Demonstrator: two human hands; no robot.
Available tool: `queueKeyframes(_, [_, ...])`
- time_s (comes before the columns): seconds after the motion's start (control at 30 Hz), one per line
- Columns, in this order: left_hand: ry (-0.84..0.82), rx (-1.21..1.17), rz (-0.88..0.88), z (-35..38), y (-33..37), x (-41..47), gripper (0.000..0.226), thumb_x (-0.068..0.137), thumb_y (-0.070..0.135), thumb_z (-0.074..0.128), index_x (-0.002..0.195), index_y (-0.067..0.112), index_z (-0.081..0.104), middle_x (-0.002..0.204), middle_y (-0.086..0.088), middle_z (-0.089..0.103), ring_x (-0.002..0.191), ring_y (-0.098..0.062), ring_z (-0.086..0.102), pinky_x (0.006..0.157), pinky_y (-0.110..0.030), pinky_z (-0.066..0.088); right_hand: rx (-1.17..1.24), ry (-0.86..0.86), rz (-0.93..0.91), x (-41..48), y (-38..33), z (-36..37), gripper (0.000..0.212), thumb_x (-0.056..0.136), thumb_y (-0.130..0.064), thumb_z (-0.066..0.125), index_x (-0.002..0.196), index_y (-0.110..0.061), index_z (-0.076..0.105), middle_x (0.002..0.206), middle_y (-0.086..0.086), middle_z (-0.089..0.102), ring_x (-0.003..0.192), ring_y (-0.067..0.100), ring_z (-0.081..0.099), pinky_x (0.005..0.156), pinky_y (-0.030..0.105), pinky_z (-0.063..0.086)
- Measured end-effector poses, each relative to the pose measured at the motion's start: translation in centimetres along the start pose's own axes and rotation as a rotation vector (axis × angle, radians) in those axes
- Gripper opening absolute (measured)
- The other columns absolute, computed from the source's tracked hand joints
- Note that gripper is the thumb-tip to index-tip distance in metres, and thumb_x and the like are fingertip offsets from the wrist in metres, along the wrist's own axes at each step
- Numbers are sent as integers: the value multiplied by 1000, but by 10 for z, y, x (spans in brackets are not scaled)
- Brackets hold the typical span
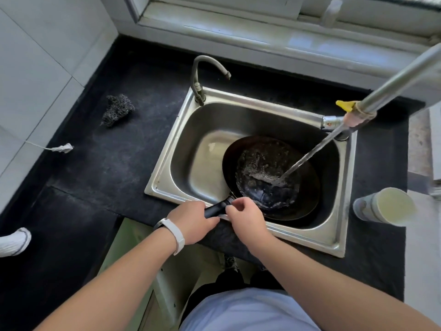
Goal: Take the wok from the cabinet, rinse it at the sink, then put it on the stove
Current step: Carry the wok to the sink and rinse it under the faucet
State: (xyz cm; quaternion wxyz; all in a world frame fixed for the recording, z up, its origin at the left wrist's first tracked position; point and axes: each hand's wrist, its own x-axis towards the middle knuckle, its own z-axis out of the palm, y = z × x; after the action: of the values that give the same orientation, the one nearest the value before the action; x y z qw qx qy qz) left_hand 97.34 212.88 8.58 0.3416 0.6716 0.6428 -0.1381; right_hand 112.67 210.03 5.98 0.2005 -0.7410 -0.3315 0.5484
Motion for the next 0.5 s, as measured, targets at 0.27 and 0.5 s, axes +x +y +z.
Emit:
queueKeyframes(0.27, [32,-71,-39,6,1,-10,38,78,58,58,73,20,56,70,3,63,66,-20,61,52,-31,39,730,-226,357,-11,-12,21,15,89,-6,52,100,0,60,66,10,67,65,23,64,72,35,59])
queueKeyframes(0.5, [65,-88,-50,8,3,-27,38,82,54,59,68,21,48,68,4,58,66,-20,58,53,-32,36,851,-220,377,-15,-8,20,9,99,-11,53,94,-4,56,40,-4,56,41,11,59,68,34,55])
